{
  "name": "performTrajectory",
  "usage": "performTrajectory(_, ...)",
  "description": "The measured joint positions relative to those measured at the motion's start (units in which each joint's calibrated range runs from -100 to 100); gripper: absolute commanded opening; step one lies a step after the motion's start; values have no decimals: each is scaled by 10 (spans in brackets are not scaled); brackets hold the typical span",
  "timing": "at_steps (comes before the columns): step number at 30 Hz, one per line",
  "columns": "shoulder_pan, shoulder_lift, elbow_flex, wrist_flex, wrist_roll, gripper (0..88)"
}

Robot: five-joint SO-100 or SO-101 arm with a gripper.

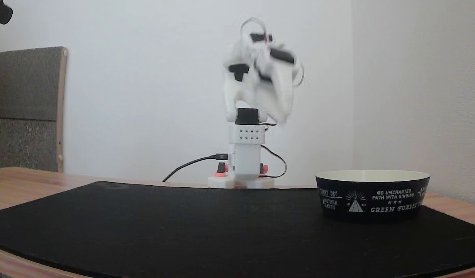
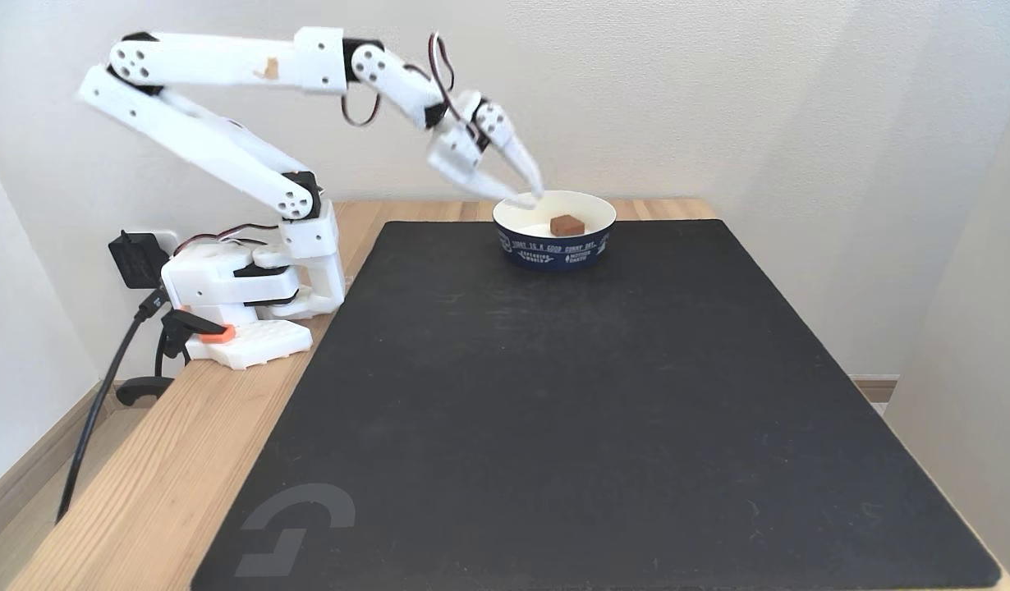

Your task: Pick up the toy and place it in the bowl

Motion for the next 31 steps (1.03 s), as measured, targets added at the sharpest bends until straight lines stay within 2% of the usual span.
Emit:
performTrajectory(2, 26, -41, 52, 0, -26, 47)
performTrajectory(3, 29, -78, 114, 0, -63, 47)
performTrajectory(6, 41, -137, 179, 0, -85, 47)
performTrajectory(11, 33, -308, 320, 10, -88, 47)
performTrajectory(15, 36, -482, 381, 83, -89, 47)
performTrajectory(18, 42, -508, 383, 134, -89, 48)
performTrajectory(31, 37, -511, 383, 142, -92, 45)
